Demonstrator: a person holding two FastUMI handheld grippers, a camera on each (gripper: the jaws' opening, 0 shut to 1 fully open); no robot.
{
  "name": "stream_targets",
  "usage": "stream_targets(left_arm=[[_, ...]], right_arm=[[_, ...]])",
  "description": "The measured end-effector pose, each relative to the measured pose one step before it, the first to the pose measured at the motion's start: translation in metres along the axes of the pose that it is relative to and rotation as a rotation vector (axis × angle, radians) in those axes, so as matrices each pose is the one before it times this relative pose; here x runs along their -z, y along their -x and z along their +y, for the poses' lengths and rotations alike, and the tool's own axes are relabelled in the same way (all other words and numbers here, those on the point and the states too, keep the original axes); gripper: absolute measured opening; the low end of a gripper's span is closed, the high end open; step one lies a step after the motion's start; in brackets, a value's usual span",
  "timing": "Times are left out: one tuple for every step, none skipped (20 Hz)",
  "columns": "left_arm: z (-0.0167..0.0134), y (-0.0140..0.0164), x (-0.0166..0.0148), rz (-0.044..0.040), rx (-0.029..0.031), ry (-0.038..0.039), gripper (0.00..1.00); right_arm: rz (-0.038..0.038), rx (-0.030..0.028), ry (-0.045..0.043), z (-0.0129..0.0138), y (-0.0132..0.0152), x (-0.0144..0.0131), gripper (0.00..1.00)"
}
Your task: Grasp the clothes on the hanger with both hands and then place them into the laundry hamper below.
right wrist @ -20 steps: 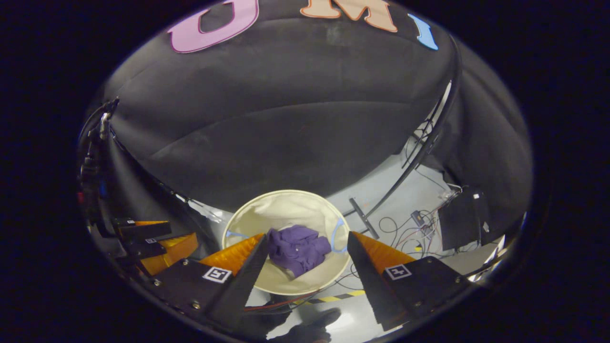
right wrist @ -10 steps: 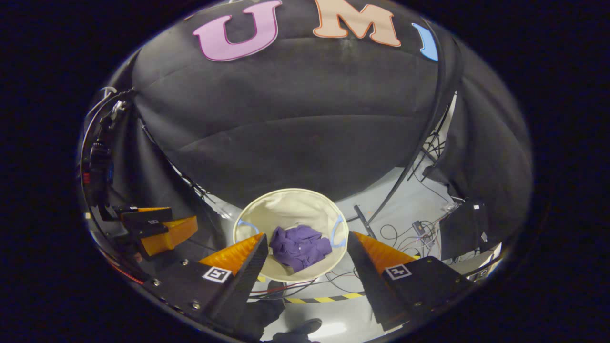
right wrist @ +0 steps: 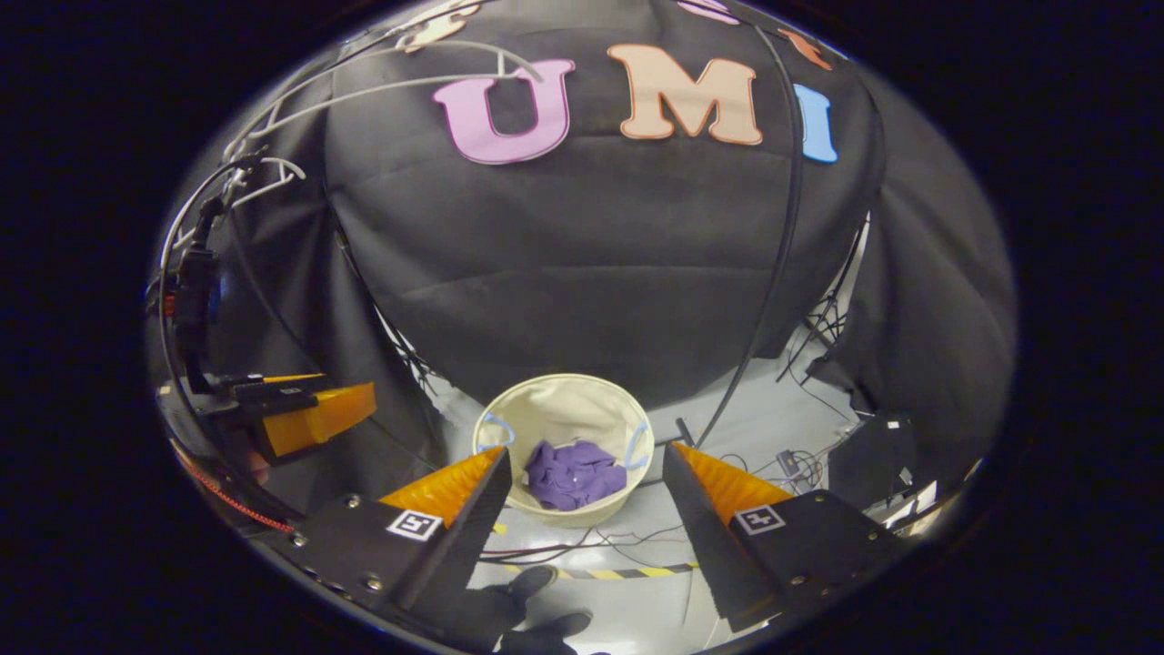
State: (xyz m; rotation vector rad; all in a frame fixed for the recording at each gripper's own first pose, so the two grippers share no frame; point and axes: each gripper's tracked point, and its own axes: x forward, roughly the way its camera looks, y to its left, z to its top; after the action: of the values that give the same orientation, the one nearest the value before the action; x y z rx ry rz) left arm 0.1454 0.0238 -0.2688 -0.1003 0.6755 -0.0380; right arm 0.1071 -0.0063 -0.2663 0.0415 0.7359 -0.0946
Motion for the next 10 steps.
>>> stream_targets(left_arm=[[-0.00053, 0.00745, -0.00258, -0.00874, 0.00021, 0.00094, 0.98], [-0.00152, 0.01519, 0.00044, 0.00040, -0.00173, -0.00025, 0.98], [0.00071, 0.01131, -0.00241, -0.00681, -0.00081, 0.00102, 0.98], [-0.00004, 0.01072, -0.00527, -0.01481, 0.00113, -0.00232, 0.98], [0.00046, 0.00855, -0.00464, -0.01357, -0.00142, -0.00422, 0.98], [0.00190, 0.00807, -0.00459, -0.01454, -0.00570, -0.00160, 0.98], [0.00059, 0.00754, -0.00680, -0.01621, -0.00224, -0.00074, 0.98], [0.00295, 0.00759, -0.00954, -0.02794, -0.01218, -0.00528, 0.98], [0.00343, 0.00637, -0.01069, -0.02341, -0.01390, -0.00779, 0.98], [0.00280, 0.00709, -0.01033, -0.02401, -0.01279, -0.01129, 0.97]], right_arm=[[-0.01798, -0.00148, 0.00049, -0.00139, 0.01066, -0.00475, 1.00], [-0.01678, -0.00053, -0.00181, -0.00097, 0.00887, -0.00542, 1.00], [-0.02363, -0.00071, -0.00829, -0.00023, 0.01019, -0.00557, 0.97], [-0.02301, -0.00166, -0.01158, -0.00005, 0.00815, -0.00272, 1.00], [-0.02281, -0.00433, -0.01257, -0.00003, 0.00834, -0.00135, 1.00], [-0.02220, -0.00578, -0.00911, -0.00003, 0.00708, -0.00675, 1.00], [-0.02251, 0.00006, -0.00293, -0.00100, 0.00533, -0.00653, 1.00], [-0.01994, 0.00195, -0.00052, -0.00034, 0.00445, -0.00674, 1.00], [-0.01774, 0.00010, -0.00011, -0.00026, 0.00617, -0.00581, 1.00], [-0.01998, -0.00440, 0.00234, 0.00180, 0.00751, -0.00713, 1.00]])
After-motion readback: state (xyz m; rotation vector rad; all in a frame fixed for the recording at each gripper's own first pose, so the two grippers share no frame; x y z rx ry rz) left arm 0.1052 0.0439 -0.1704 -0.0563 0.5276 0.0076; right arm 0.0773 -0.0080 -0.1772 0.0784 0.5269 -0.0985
